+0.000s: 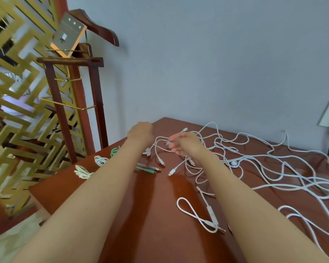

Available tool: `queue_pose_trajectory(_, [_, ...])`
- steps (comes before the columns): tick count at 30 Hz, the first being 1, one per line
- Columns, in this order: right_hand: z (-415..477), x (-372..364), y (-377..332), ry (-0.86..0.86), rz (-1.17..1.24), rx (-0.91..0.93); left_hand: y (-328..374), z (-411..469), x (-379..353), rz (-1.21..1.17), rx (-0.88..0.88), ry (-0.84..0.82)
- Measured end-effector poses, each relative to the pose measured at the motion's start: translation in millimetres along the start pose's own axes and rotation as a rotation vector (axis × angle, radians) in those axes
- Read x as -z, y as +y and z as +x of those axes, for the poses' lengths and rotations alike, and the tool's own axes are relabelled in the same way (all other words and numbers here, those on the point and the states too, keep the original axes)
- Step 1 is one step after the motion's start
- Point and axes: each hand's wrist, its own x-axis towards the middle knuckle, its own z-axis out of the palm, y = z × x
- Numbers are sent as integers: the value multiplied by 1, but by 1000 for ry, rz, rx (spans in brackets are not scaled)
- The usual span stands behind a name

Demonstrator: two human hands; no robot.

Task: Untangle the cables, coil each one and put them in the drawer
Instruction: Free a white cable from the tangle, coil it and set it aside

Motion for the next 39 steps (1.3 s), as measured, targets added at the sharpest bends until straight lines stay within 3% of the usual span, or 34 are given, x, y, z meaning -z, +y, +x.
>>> queue_pose_trajectory(4, [-27,26,-10,-84,-188,71,31,-19,9,17,-122,-125])
queue_pose_trajectory(6, [-42,41,-13,-122,-303,78,45,-36,18,26,-182,-264])
queue_pose_trajectory(10, [-69,69,-11,-227,-491,22,73,-82,31,-12,-283,-877])
queue_pose_trajectory(12, [-81,78,-7,-296,-577,-31,85,-101,28,79,-318,-1030])
queue_pose_trajectory(20, [-125,84,24,-466,-756,-135,104,-128,7,185,-548,-910])
queue_pose_trajectory(28, [-152,108,49,-381,-638,-27,110,-135,-4,-105,-658,-877])
queue_pose_trajectory(34, [-174,140,67,-139,-497,4,132,-135,-11,-385,-718,-733])
queue_pose_trajectory(39, [-190,164,80,159,-288,200,165,-145,-15,-599,-665,-694])
